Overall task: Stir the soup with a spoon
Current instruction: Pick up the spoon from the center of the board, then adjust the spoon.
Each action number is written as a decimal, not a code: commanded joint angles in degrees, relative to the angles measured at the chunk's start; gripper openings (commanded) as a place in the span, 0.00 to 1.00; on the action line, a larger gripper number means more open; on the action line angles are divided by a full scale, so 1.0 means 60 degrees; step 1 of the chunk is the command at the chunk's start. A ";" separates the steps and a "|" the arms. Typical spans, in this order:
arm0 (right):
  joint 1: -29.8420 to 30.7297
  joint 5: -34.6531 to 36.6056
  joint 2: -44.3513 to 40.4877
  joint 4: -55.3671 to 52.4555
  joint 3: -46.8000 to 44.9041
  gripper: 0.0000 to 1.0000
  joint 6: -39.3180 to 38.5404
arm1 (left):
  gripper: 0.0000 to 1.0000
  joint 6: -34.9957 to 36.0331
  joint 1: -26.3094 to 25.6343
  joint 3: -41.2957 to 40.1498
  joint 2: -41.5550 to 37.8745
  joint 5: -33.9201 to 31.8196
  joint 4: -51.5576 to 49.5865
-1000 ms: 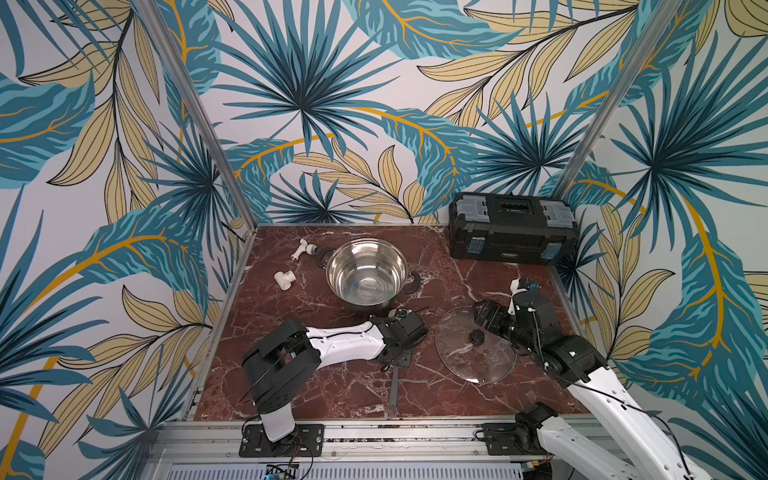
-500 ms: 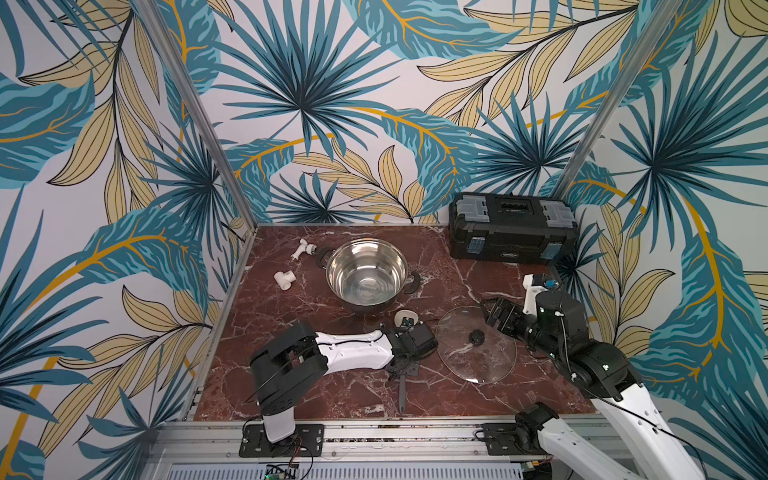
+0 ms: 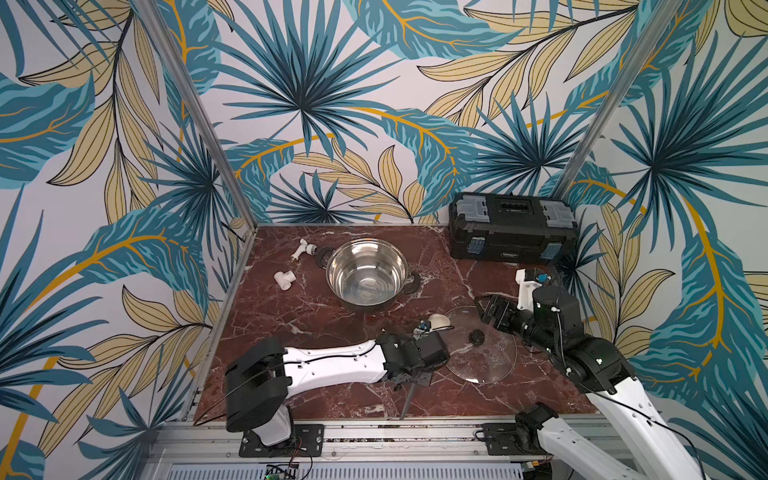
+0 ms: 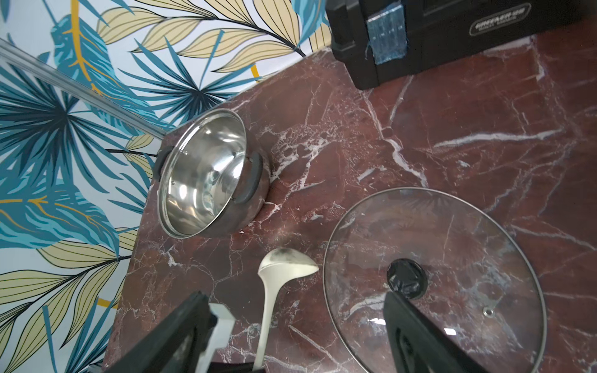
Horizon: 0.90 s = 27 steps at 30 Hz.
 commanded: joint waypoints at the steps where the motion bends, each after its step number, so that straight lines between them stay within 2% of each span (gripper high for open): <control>1: 0.0048 -0.0637 -0.0238 0.1186 -0.0265 0.92 -0.0424 | 0.00 0.0619 0.0110 0.0844 -0.1456 -0.0525 0.0301; 6: 0.0113 -0.2347 0.0151 0.2752 -0.0734 0.90 0.0901 | 0.00 0.0213 0.0658 -0.0123 -0.3131 -0.0440 0.2494; 10: 0.0659 -0.2545 -0.0095 0.4672 -0.1638 0.89 0.1772 | 0.00 -0.0003 0.1231 -0.0982 -0.4058 -0.0190 0.4384; 12: 0.1039 -0.2571 0.0033 0.5050 -0.1787 0.89 0.2077 | 0.00 -0.0243 0.1630 -0.1192 -0.4386 0.0085 0.5029; 18: 0.2818 -0.1513 0.0595 0.6448 -0.1936 0.87 0.2833 | 0.00 -0.1279 0.2716 -0.1862 -0.4920 0.1004 0.7175; 23: 0.4247 -0.0695 0.1467 0.6516 -0.1235 0.86 0.2653 | 0.00 -0.2272 0.3584 -0.2447 -0.5202 0.1516 0.8649; 27: 0.4623 -0.0233 0.1567 0.7168 -0.1352 0.86 0.2937 | 0.00 -0.2898 0.3975 -0.3023 -0.5470 0.1651 0.9348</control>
